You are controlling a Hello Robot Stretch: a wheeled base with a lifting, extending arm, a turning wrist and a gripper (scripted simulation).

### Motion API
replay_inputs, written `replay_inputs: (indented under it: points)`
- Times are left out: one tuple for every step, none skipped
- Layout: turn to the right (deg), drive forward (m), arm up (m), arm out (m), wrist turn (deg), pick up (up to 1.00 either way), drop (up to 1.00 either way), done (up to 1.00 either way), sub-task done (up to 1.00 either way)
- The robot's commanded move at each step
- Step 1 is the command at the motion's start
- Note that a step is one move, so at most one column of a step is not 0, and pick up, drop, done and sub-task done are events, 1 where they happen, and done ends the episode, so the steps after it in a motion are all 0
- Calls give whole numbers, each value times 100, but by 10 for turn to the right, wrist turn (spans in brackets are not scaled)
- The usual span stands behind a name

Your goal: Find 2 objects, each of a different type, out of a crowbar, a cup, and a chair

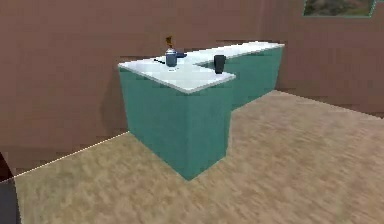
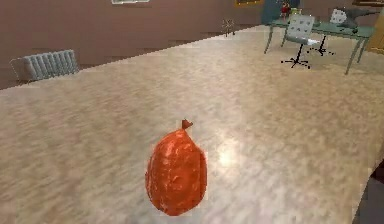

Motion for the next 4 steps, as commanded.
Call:
replay_inputs:
  points:
    - [0,40,0,0,0,0,0,0,0]
    - [360,0,0,0,0,0,0,0,0]
    - [0,80,0,0,0,0,0,0,0]
    - [-450,0,0,0,0,0,0,0,0]
